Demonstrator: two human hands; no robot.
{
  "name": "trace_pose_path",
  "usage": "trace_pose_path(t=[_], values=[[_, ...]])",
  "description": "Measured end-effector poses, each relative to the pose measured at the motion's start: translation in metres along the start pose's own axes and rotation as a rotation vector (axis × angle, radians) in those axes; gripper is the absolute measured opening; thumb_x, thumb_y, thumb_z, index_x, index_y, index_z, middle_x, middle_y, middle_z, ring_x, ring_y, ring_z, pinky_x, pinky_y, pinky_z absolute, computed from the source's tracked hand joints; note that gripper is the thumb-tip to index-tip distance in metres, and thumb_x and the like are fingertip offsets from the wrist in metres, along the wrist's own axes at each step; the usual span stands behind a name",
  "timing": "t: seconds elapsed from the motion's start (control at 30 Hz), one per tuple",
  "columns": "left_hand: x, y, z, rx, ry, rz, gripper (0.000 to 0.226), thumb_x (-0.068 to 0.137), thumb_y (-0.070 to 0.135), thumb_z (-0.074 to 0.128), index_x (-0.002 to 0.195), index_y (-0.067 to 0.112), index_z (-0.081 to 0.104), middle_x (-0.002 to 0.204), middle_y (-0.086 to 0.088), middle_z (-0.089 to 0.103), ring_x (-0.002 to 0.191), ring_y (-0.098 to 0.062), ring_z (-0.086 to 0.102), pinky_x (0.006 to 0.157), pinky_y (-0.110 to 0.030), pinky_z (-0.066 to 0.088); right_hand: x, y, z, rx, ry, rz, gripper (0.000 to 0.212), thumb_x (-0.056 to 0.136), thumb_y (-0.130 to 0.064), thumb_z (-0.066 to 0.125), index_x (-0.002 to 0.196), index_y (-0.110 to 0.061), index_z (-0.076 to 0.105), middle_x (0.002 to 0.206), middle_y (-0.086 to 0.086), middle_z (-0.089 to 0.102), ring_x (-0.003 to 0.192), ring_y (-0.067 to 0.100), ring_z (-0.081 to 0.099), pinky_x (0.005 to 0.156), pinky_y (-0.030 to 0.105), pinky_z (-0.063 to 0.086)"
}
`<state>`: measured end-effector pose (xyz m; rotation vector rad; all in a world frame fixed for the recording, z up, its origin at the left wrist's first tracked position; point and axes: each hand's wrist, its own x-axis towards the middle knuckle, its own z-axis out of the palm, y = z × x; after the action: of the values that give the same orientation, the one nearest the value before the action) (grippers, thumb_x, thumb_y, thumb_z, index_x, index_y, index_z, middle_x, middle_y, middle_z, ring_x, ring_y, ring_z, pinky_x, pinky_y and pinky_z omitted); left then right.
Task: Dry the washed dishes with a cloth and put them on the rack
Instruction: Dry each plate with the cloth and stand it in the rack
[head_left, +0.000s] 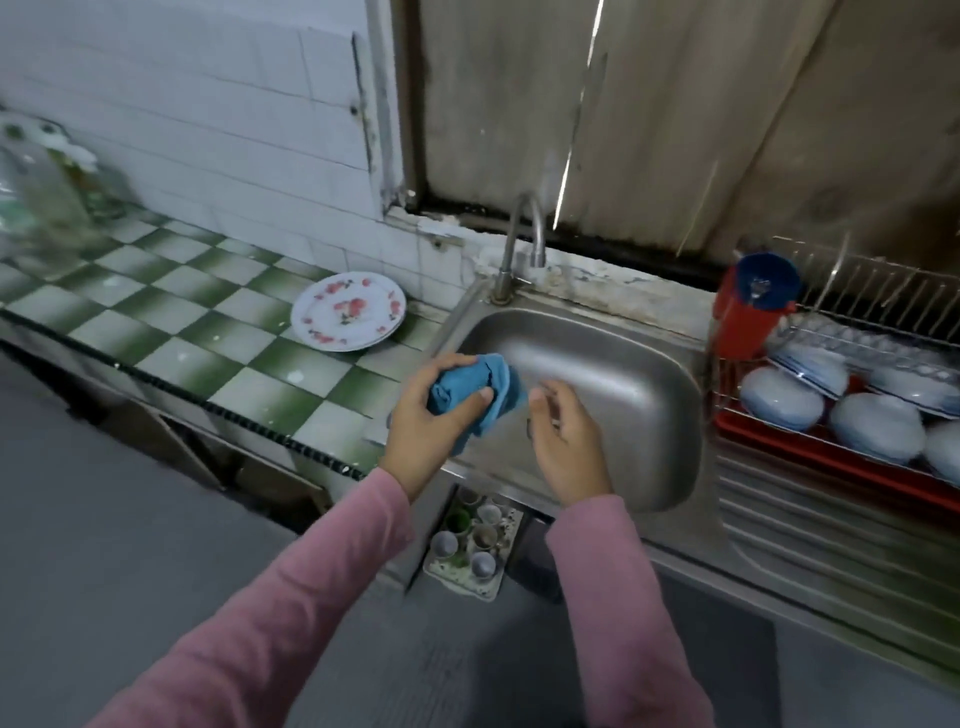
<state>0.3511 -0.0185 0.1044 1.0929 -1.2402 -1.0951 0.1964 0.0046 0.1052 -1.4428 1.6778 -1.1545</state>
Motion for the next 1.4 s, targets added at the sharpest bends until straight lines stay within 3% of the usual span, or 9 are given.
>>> trace_pose_path(t=[0.13, 0.43, 0.5, 0.57, 0.67, 0.83, 1.07, 1.23, 1.4], values=[[-0.008, -0.016, -0.065, 0.016, 0.102, -0.077, 0.03, 0.082, 0.008, 0.077, 0.11, 0.015, 0.066, 0.116, -0.003, 0.067, 0.105, -0.023, 0.066, 0.087, -0.036, 0.058, -0.004, -0.006, 0.066, -0.037, -0.151, 0.013, 0.038, 0.104, -0.032, 0.047, 0.137, -0.016, 0.052, 0.121, -0.006, 0.055, 0.113, 0.009, 0.052, 0.096, 0.023, 0.037], [0.021, -0.044, -0.155, -0.009, 0.338, -0.173, 0.028, 0.083, 0.004, 0.076, 0.107, 0.016, 0.067, 0.112, 0.0, 0.064, 0.089, -0.002, 0.064, 0.07, -0.017, 0.053, 0.037, -0.021, 0.177, -0.041, -0.326, 0.072, 0.036, 0.104, -0.026, 0.047, 0.137, -0.013, 0.052, 0.125, 0.002, 0.057, 0.112, 0.011, 0.052, 0.093, 0.019, 0.038], [0.038, -0.053, -0.174, 0.009, 0.355, -0.183, 0.029, 0.082, 0.005, 0.076, 0.109, 0.015, 0.067, 0.115, -0.001, 0.064, 0.092, -0.006, 0.064, 0.072, -0.018, 0.054, 0.057, -0.024, 0.201, 0.008, -0.335, 0.139, 0.035, 0.104, -0.026, 0.046, 0.137, -0.015, 0.053, 0.125, 0.001, 0.056, 0.11, 0.009, 0.051, 0.084, 0.013, 0.039], [0.061, -0.06, -0.193, 0.039, 0.354, -0.191, 0.03, 0.083, 0.006, 0.076, 0.109, 0.015, 0.067, 0.115, -0.002, 0.063, 0.092, -0.01, 0.063, 0.072, -0.019, 0.055, 0.081, -0.027, 0.227, 0.079, -0.352, 0.206, 0.035, 0.104, -0.027, 0.045, 0.137, -0.017, 0.052, 0.128, 0.0, 0.056, 0.113, 0.011, 0.052, 0.088, 0.017, 0.043], [0.099, -0.068, -0.219, 0.045, 0.382, -0.221, 0.029, 0.083, 0.005, 0.075, 0.11, 0.014, 0.066, 0.113, -0.006, 0.062, 0.087, -0.012, 0.062, 0.066, -0.018, 0.054, 0.123, -0.028, 0.264, 0.111, -0.315, 0.291, 0.033, 0.103, -0.028, 0.046, 0.133, -0.018, 0.053, 0.125, -0.001, 0.057, 0.111, 0.017, 0.054, 0.093, 0.031, 0.043], [0.159, -0.075, -0.257, 0.051, 0.38, -0.281, 0.03, 0.084, 0.007, 0.075, 0.11, 0.018, 0.066, 0.112, 0.0, 0.062, 0.085, -0.013, 0.063, 0.06, -0.018, 0.053, 0.189, -0.025, 0.315, 0.194, -0.232, 0.527, 0.033, 0.099, -0.021, 0.046, 0.131, -0.015, 0.053, 0.13, 0.008, 0.058, 0.116, 0.025, 0.055, 0.088, 0.031, 0.04], [0.225, -0.097, -0.296, 0.071, 0.363, -0.331, 0.029, 0.086, 0.012, 0.074, 0.112, 0.02, 0.064, 0.119, -0.004, 0.06, 0.092, -0.018, 0.064, 0.061, -0.017, 0.054, 0.257, -0.008, 0.353, 0.123, -0.136, 0.654, 0.04, 0.099, -0.018, 0.046, 0.138, -0.011, 0.047, 0.133, 0.012, 0.055, 0.103, 0.024, 0.05, 0.085, 0.032, 0.039], [0.26, -0.115, -0.319, 0.042, 0.286, -0.365, 0.027, 0.086, 0.008, 0.072, 0.11, 0.016, 0.064, 0.121, -0.009, 0.058, 0.09, -0.018, 0.063, 0.059, -0.016, 0.053, 0.278, 0.007, 0.381, 0.089, -0.061, 0.786, 0.04, 0.099, -0.02, 0.049, 0.137, -0.008, 0.046, 0.119, 0.009, 0.055, 0.098, 0.024, 0.05, 0.082, 0.032, 0.039], [0.294, -0.136, -0.356, 0.05, 0.14, -0.395, 0.027, 0.085, 0.008, 0.075, 0.108, 0.017, 0.065, 0.12, -0.009, 0.062, 0.096, -0.02, 0.064, 0.068, -0.018, 0.056, 0.291, 0.006, 0.417, 0.067, 0.101, 0.884, 0.041, 0.099, -0.021, 0.054, 0.137, -0.008, 0.044, 0.131, 0.009, 0.056, 0.112, 0.029, 0.057, 0.083, 0.033, 0.045]])
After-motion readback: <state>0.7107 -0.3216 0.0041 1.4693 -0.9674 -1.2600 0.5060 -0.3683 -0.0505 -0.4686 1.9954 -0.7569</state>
